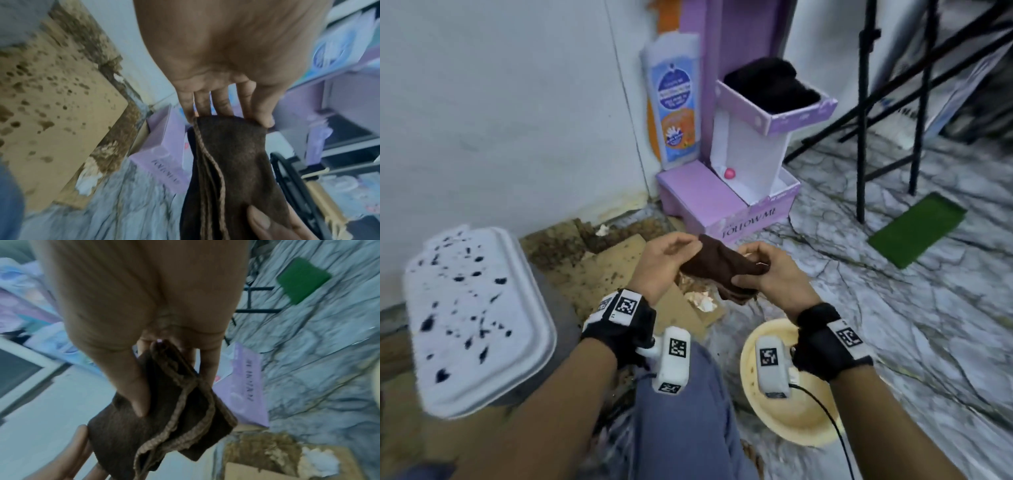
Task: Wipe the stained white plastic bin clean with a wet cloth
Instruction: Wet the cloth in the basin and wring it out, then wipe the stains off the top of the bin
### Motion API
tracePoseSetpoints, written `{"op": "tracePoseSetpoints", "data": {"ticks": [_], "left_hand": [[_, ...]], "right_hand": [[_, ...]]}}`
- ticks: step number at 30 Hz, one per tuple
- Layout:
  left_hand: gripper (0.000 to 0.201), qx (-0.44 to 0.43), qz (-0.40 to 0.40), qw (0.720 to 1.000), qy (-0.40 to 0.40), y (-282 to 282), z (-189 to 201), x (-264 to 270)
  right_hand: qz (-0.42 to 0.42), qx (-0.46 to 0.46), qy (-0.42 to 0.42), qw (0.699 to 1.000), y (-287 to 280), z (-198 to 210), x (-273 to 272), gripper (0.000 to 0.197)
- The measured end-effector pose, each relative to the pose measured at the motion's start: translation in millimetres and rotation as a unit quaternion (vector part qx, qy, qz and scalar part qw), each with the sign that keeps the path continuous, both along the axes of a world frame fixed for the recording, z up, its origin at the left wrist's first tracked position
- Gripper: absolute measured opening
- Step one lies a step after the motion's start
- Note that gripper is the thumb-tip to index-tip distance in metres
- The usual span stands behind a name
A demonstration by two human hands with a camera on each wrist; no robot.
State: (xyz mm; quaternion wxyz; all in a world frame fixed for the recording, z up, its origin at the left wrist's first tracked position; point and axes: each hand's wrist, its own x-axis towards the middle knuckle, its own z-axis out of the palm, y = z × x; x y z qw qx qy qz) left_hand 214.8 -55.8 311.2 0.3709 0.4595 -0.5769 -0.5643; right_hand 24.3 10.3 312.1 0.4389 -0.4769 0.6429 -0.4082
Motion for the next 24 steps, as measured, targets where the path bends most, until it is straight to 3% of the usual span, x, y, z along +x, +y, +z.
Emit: {"op": "tracePoseSetpoints", "data": {"ticks": [4, 9, 11, 17, 24], "left_hand": [[0.009, -0.058, 0.027, 0.998, -0.001, 5.5, 39.8, 77.3], [0.017, -0.074, 0.092, 0.993, -0.009, 17.4, 68.9, 173.7], [0.019, -0.086, 0.114, 0.989, -0.032, 22.6, 71.6, 207.5], [0.027, -0.103, 0.186, 0.968, -0.129, 37.3, 63.2, 274.0], [0.011, -0.069, 0.168, 0.945, -0.273, 37.6, 36.3, 300.4]], "right_hand": [[0.106, -0.013, -0.021, 0.994, -13.6, 46.7, 80.3, 0.009], [0.203, -0.021, -0.032, 0.979, -25.4, 72.6, 170.3, 0.024], [0.233, -0.019, -0.02, 0.972, -30.0, 74.8, 200.8, 0.017], [0.237, -0.015, 0.021, 0.971, -40.0, 56.6, 273.1, 0.013], [0.228, 0.047, 0.05, 0.971, -29.7, 11.1, 312.0, 0.042]]}}
